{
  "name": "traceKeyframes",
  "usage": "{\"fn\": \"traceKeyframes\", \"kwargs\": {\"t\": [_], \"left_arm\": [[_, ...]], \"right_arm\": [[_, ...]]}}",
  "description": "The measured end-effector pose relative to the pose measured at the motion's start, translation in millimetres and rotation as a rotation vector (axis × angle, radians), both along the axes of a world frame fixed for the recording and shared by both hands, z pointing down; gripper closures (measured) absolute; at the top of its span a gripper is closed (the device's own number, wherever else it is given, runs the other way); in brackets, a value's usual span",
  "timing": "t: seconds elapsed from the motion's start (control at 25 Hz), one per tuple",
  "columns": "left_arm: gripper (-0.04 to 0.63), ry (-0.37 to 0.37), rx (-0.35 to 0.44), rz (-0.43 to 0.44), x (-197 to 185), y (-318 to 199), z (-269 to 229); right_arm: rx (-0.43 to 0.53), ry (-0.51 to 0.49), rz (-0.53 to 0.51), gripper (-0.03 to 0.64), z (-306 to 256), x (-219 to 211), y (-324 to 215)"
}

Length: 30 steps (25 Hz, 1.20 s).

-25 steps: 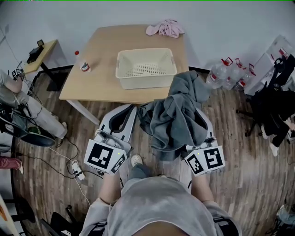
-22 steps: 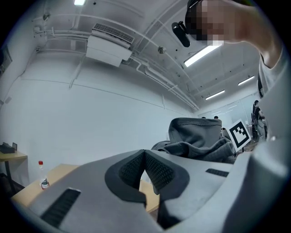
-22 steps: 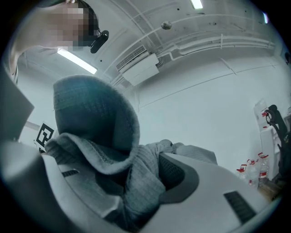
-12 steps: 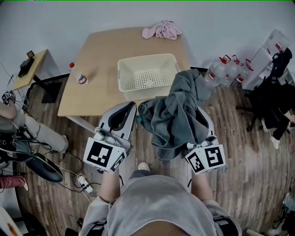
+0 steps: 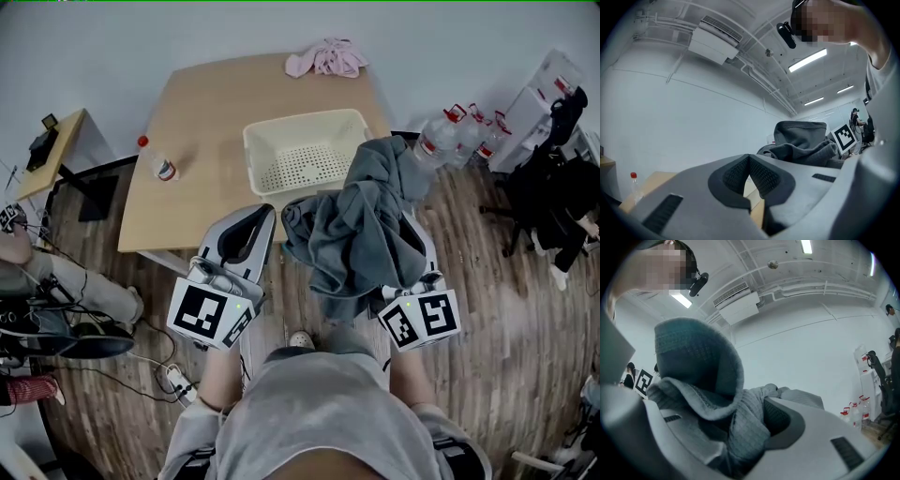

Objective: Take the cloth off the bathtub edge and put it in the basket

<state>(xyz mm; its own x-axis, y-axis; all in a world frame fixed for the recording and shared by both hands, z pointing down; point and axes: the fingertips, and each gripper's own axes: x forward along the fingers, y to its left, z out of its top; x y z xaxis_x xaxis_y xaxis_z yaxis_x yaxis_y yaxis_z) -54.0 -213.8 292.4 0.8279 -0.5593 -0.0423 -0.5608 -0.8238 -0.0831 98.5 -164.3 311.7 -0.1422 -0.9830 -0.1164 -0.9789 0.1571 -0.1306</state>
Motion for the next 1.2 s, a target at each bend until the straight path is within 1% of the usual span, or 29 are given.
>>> {"fn": "traceKeyframes", "kwargs": {"t": [0.28,0.48,0.92,1.2], "left_arm": [[0.595,-0.003,-0.024,0.01,-3,-21,8],[0.595,0.005,-0.022,-0.005,-3,-45,10],[0.595,0.017,-0.009,-0.062,5,-124,-1],[0.595,0.021,-0.007,-0.108,9,-168,-7]], "right_arm": [[-0.021,0.0,0.003,0.457,4,-4,-23],[-0.029,-0.009,-0.001,0.457,8,-1,-50],[-0.042,-0.01,-0.031,0.457,3,16,-147],[-0.077,-0.008,-0.059,0.457,8,25,-210]]}}
